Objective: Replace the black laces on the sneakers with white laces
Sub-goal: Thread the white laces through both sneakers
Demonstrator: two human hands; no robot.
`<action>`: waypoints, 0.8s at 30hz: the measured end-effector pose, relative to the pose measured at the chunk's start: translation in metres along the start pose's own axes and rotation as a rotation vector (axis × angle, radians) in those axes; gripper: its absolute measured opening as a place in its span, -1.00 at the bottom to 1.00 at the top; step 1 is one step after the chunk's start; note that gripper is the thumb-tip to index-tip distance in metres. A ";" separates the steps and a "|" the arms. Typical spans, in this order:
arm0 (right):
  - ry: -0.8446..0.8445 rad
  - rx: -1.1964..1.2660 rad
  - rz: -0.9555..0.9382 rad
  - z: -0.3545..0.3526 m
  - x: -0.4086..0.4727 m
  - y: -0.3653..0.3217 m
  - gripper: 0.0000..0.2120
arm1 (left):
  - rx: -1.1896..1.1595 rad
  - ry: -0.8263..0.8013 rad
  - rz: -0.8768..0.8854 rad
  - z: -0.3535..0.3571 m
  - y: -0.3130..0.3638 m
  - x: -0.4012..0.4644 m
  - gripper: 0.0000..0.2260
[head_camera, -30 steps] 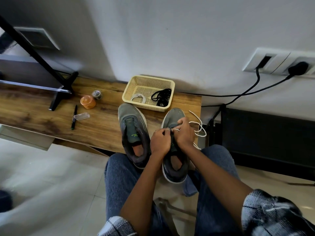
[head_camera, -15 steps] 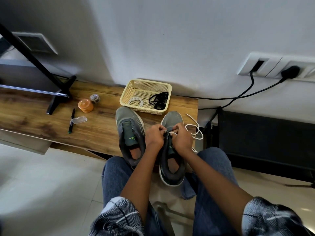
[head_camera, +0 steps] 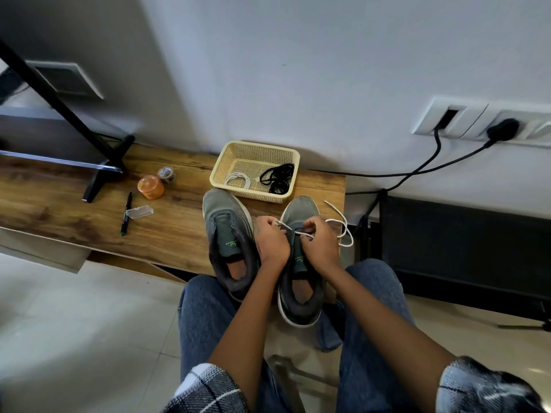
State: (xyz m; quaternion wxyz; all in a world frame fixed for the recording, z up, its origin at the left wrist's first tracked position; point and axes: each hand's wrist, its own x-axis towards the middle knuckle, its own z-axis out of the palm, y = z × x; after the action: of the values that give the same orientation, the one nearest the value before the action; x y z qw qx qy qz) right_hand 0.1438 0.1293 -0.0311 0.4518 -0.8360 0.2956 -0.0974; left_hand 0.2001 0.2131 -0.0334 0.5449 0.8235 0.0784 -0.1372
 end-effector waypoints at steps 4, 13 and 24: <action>0.141 0.062 0.005 -0.022 0.001 0.006 -0.87 | -0.251 0.059 -0.057 0.001 0.003 -0.008 -0.84; -0.044 -0.222 0.025 -0.032 -0.012 0.015 -0.75 | -0.313 0.069 -0.035 0.000 0.013 -0.008 -0.81; -0.097 -0.340 0.108 -0.032 -0.015 -0.012 -0.80 | -0.477 0.221 -0.082 -0.016 0.027 0.005 -0.85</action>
State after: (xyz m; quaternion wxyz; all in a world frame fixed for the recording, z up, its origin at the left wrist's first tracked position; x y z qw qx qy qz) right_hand 0.1232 0.1205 -0.0011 0.3224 -0.8870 0.3300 0.0185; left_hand 0.2146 0.2171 -0.0051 0.7056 0.6780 0.2006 -0.0462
